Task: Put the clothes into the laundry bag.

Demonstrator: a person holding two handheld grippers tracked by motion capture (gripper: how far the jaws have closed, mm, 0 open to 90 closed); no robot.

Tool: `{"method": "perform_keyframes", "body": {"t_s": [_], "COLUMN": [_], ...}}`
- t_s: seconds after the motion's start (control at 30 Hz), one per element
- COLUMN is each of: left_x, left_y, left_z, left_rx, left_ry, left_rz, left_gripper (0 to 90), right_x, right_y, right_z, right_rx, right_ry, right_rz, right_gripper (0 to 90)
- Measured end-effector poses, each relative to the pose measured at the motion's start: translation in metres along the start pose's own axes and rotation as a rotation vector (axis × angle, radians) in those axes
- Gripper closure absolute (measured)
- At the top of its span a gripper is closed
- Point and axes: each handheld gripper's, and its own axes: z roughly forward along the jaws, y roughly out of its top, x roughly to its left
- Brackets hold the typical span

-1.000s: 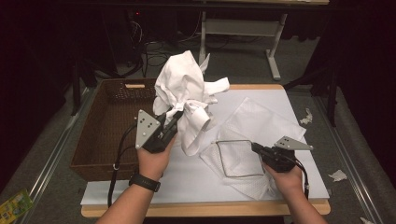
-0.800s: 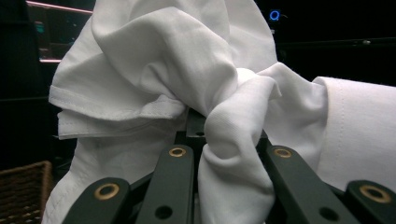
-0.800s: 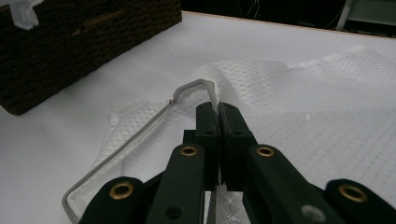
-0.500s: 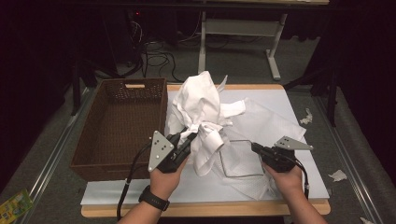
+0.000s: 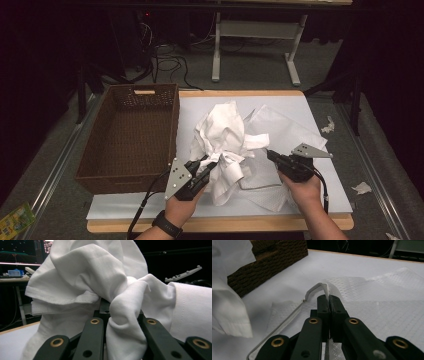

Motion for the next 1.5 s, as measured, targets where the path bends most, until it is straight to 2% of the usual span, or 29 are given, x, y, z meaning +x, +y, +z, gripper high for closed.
{"method": "perform_keyframes", "body": {"t_s": [0.23, 0.37, 0.43, 0.5, 0.57, 0.6, 0.7, 0.73, 0.83, 0.87, 1.0, 1.1, 1.2, 1.33, 1.43, 1.5], "left_x": [0.002, -0.002, -0.005, -0.009, -0.013, -0.015, -0.023, -0.026, -0.028, -0.029, -0.032, -0.029, -0.024, -0.026, -0.027, -0.026], "left_y": [-0.002, 0.000, 0.000, -0.003, -0.007, -0.011, -0.024, -0.029, -0.039, -0.044, -0.054, -0.055, -0.058, -0.067, -0.077, -0.076], "left_z": [-0.002, -0.004, -0.005, -0.002, 0.002, 0.005, 0.015, 0.019, 0.031, 0.036, 0.052, 0.062, 0.071, 0.076, 0.081, 0.082], "left_rx": [-0.016, -0.044, -0.046, -0.036, -0.006, 0.006, 0.070, 0.104, 0.178, 0.218, 0.307, 0.350, 0.394, 0.441, 0.491, 0.489], "left_ry": [-0.022, -0.057, -0.070, -0.087, -0.108, -0.118, -0.147, -0.154, -0.170, -0.179, -0.214, -0.216, -0.220, -0.239, -0.247, -0.246], "left_rz": [-0.011, -0.004, 0.003, 0.001, -0.003, 0.000, 0.011, 0.022, 0.021, 0.035, 0.073, 0.089, 0.082, 0.086, 0.065, 0.053], "left_gripper": [78.9, 78.9, 79.0, 78.9, 78.9, 78.9, 78.9, 78.9, 78.9, 78.8, 78.9, 78.8, 78.7, 78.3, 77.3, 74.9], "right_x": [0.005, 0.008, 0.009, 0.007, 0.005, 0.006, 0.004, 0.003, 0.000, 0.000, 0.000, 0.000, 0.001, 0.008, 0.015, 0.018], "right_y": [0.020, 0.032, 0.031, 0.023, 0.015, 0.013, 0.013, 0.013, 0.015, 0.015, 0.017, 0.018, 0.020, 0.024, 0.026, 0.026], "right_z": [0.007, 0.010, 0.010, 0.010, 0.014, 0.014, 0.009, 0.008, 0.004, 0.002, -0.003, -0.007, -0.010, -0.016, -0.017, -0.017], "right_rx": [0.034, 0.003, -0.011, -0.036, -0.012, -0.002, -0.025, -0.027, -0.047, -0.053, -0.074, -0.089, -0.104, -0.128, -0.134, -0.133], "right_ry": [-0.018, -0.012, -0.006, 0.008, 0.024, 0.017, 0.020, 0.019, 0.021, 0.023, 0.022, 0.024, 0.033, 0.051, 0.065, 0.072], "right_rz": [-0.029, -0.040, -0.027, -0.001, 0.025, 0.010, 0.024, 0.027, 0.024, 0.024, 0.024, 0.025, 0.025, 0.011, -0.003, -0.014], "right_gripper": [89.0, 89.0, 89.0, 89.0, 89.0, 89.0, 89.0, 89.0, 89.0, 89.0, 89.0, 89.0, 89.0, 89.0, 89.0, 89.0]}}
